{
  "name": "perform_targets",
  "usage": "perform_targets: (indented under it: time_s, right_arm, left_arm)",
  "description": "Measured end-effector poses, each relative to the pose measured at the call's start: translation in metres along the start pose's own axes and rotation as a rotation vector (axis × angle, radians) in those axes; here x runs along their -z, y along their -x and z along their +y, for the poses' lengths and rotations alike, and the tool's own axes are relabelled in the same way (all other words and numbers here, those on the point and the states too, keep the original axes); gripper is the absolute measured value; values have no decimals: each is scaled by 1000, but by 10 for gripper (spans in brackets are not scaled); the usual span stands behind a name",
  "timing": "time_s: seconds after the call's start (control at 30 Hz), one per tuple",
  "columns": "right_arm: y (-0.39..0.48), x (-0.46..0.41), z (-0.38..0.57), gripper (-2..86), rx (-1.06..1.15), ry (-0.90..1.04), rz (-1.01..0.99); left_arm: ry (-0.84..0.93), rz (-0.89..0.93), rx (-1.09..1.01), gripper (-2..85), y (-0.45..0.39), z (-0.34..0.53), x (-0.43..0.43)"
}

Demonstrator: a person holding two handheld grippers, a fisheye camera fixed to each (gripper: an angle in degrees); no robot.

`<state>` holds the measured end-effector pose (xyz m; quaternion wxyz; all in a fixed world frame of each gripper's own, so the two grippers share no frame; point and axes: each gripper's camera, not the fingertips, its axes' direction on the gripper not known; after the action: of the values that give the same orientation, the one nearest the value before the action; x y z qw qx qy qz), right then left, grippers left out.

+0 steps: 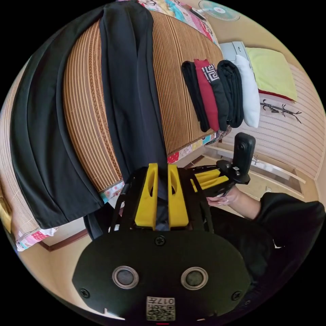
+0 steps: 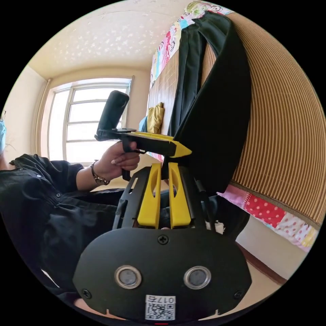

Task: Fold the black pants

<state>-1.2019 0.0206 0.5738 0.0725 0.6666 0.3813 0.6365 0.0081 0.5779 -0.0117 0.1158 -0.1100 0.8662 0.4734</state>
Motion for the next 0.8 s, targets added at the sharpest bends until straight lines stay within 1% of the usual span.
perform_targets:
  time_s: [0.07, 0.1, 0.13, 0.2, 0.23, 0.3, 0.37, 0.43, 0.47, 0.5, 0.53, 0.57, 0.63, 0.67, 0.73, 0.8]
  right_arm:
    - [-12, -2, -8, 33, -3, 98, -25]
    - [-18, 0, -14, 34, 29, 178, -28]
    - [-21, 4, -21, 36, 86, 266, -7]
    - [-27, 13, -37, 41, 160, 369, 52]
    - [-34, 23, -54, 48, 200, 398, 94]
    - [-48, 41, -92, 62, 224, 378, 180]
    - [-71, 62, -142, 76, 219, 280, 278]
    - [-123, 92, -220, 85, 85, 68, 424]
    - [-140, 98, -239, 86, 45, 23, 451]
    - [-176, 110, -277, 88, -21, -63, 470]
    - [-213, 124, -311, 91, -72, -164, 426]
    - [-232, 130, -327, 92, -94, -214, 392]
    - [-303, 150, -376, 100, -227, -395, 293]
    - [-318, 153, -385, 103, -264, -433, 272]
    - [-367, 156, -410, 110, -349, -590, 187]
    - [-395, 150, -427, 110, -377, -653, 149]
  left_arm:
    - [-42, 57, -17, 44, 1, 14, 6]
    - [-53, 70, -14, 44, 2, 17, 8]
    - [-75, 84, -4, 42, 3, 24, 12]
    - [-99, 88, -2, 40, 2, 30, 18]
    - [-111, 97, -4, 40, 0, 34, 21]
    - [-126, 122, -4, 40, -3, 37, 23]
    - [-137, 151, 0, 40, -9, 39, 22]
    - [-146, 168, 17, 39, -13, 41, 21]
    - [-154, 180, 32, 39, -15, 42, 21]
    - [-157, 188, 40, 39, -16, 43, 21]
    - [-165, 207, 55, 39, -18, 46, 22]
    - [-175, 231, 70, 39, -20, 49, 23]
    - [-191, 260, 95, 39, -22, 53, 27]
    - [-201, 273, 113, 39, -24, 56, 31]
    - [-222, 292, 128, 39, -28, 59, 37]
    - [-232, 316, 135, 38, -34, 60, 40]
